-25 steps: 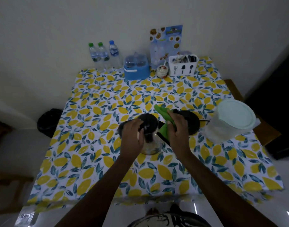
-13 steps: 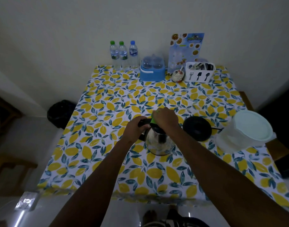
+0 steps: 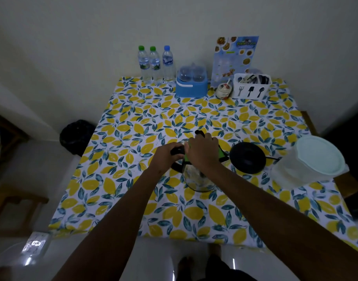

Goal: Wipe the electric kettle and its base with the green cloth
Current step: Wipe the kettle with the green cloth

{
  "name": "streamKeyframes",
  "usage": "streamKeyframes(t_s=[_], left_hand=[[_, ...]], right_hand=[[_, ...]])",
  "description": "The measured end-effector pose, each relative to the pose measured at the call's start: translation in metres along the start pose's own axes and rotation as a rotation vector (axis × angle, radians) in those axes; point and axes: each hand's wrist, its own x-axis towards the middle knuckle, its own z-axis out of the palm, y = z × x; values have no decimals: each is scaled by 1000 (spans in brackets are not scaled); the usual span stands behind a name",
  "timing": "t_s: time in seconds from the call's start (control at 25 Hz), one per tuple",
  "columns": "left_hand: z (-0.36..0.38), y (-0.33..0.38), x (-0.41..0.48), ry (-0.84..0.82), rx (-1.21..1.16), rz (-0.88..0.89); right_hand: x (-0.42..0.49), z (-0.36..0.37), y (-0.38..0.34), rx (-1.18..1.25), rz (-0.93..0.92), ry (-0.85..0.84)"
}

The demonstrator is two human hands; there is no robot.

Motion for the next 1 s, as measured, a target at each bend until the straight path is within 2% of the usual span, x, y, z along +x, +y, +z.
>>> streamKeyframes(t_s=[0.04,0.12,0.2,0.24,0.28,0.32,0.36,0.44,0.52,0.56,0.6,0.72,0.8,0.88,0.96,1.0], left_hand=[[0,0,0,1,-5,2],[-1,0,1,-3,-40,-1],[-2,1,1,-8,-63,-5],[-2,2,2,-11,-73,0],[-2,1,2,-10,-80,1],[-2,1,2,-9,-77,-2],[-3,0,3,-15,-69,-6],[-2,-3,6,-39,-54,6],[-3,-3,9,-63,-22,15],[-4,-2,11,-79,6,21],[-3,-2,11,-94,41,31],[-2,-3,12,-118,143,76],[-6,-3,14,-138,177,115],[-10,-1,14,-144,190,151],[-11,1,15,-137,189,150],[-11,2,15,-140,183,144]], right_hand=[[-3,1,3,3,-36,39],[15,-12,9,117,-25,-111],[51,-23,22,271,-20,-438],[63,-21,35,414,-20,-577],[67,-16,52,597,5,-651],[66,-4,71,828,109,-683],[58,9,88,1054,251,-668],[28,45,105,1481,485,-508],[-17,78,93,1956,671,-253],[-39,92,77,2099,716,-113],[-58,103,57,2145,755,15],[-66,90,-10,1844,1093,285],[-55,62,-23,1675,1228,252],[-33,68,-6,1639,1344,262],[-32,100,6,1731,1369,156],[-38,114,3,1901,1378,141]])
